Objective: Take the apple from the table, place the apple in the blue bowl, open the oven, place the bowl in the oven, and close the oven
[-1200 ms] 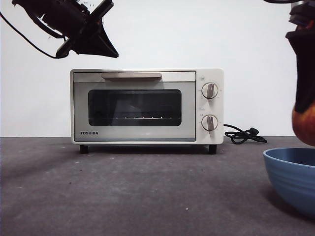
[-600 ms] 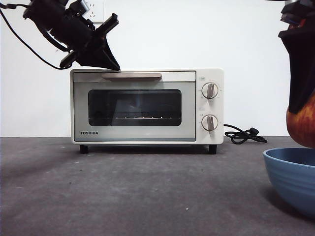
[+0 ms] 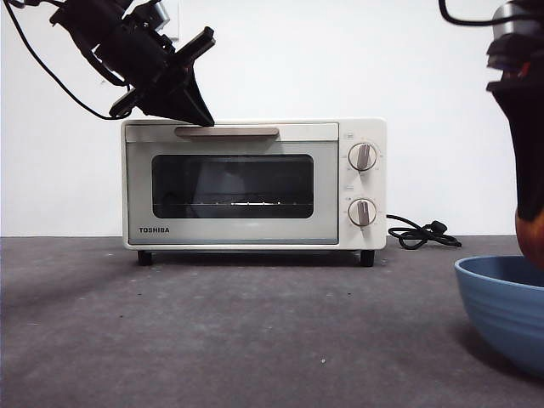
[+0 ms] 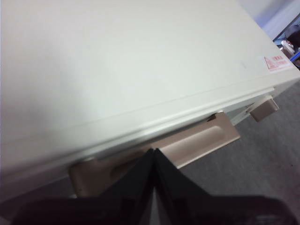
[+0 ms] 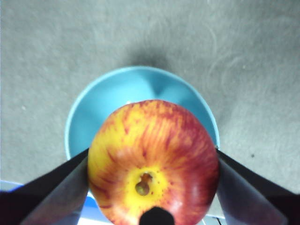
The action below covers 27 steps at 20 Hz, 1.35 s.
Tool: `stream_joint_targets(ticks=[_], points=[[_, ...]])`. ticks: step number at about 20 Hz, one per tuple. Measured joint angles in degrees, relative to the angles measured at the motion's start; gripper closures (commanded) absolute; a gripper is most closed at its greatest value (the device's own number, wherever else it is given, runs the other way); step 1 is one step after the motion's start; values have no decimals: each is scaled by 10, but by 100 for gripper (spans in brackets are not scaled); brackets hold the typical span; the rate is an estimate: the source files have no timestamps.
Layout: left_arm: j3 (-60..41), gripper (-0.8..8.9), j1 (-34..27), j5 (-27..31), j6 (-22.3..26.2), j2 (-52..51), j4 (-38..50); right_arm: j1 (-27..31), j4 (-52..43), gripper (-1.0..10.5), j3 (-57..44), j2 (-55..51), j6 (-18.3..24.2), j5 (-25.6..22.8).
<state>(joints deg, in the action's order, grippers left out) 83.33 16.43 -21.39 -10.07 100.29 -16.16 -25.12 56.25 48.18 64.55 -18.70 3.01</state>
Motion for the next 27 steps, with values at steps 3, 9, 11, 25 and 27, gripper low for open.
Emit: stream_joint_targets(ticks=[3,9,11,25,27], points=[[3,819,2,4,8,-6,-35,0,8,789,0,21,0,1],[7,819,3,0,22,-13,-82,0,-3,561,0,37,0,4],[7,819,4,-2,24,-14,-96,0,-5,405,0,37,0,4],[5,819,60,28,47,-17,-198,0,-22,419,0,-33,-3,71],[3,819,74,39,47,-14,-202,0,-21,602,4,-71,-16,71]])
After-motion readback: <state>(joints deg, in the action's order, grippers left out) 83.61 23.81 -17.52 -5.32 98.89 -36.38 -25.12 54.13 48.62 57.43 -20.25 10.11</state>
